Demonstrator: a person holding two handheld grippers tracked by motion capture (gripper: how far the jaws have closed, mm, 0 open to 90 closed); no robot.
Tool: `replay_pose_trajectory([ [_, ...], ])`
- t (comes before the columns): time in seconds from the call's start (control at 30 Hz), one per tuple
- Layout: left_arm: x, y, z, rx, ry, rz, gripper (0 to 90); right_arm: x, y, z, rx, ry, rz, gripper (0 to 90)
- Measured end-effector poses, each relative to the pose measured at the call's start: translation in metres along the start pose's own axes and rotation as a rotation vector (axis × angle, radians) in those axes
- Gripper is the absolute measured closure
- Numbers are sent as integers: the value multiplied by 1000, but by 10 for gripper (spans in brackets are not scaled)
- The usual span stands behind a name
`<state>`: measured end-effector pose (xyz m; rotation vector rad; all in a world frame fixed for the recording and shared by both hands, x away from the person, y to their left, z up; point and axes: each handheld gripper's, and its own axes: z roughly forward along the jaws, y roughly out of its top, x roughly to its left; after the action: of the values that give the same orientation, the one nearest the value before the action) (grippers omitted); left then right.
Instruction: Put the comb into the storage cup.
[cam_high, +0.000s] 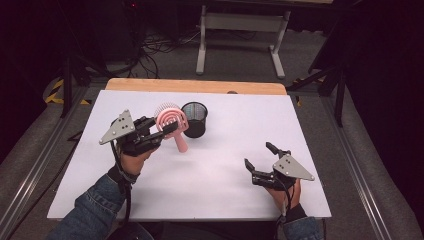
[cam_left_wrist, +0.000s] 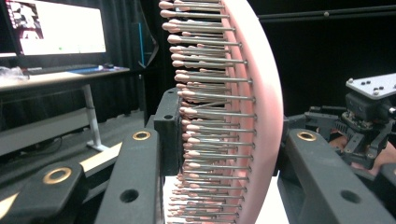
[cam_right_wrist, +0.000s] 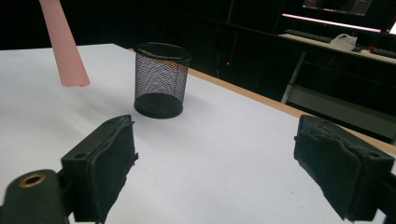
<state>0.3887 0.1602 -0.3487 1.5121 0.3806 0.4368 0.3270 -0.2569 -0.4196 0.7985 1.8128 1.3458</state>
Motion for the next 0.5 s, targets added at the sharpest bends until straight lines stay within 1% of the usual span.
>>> replay_pose_trajectory([
  [0.03,0,2,0,2,3,2,629,0,0,0,2,0,0,125],
  [0.1,2,6,0,18,18,22,629,1,-1,1,10,3,-5,123],
  [0.23,6,16,0,7,31,34,629,2,-2,5,18,10,-7,125],
  [0.37,9,25,0,15,40,62,629,5,-2,7,29,20,-21,126],
  [0.43,12,29,0,18,47,68,629,5,-2,7,30,23,-21,130],
  [0.5,14,32,0,14,50,64,629,3,-3,6,26,18,-14,131],
])
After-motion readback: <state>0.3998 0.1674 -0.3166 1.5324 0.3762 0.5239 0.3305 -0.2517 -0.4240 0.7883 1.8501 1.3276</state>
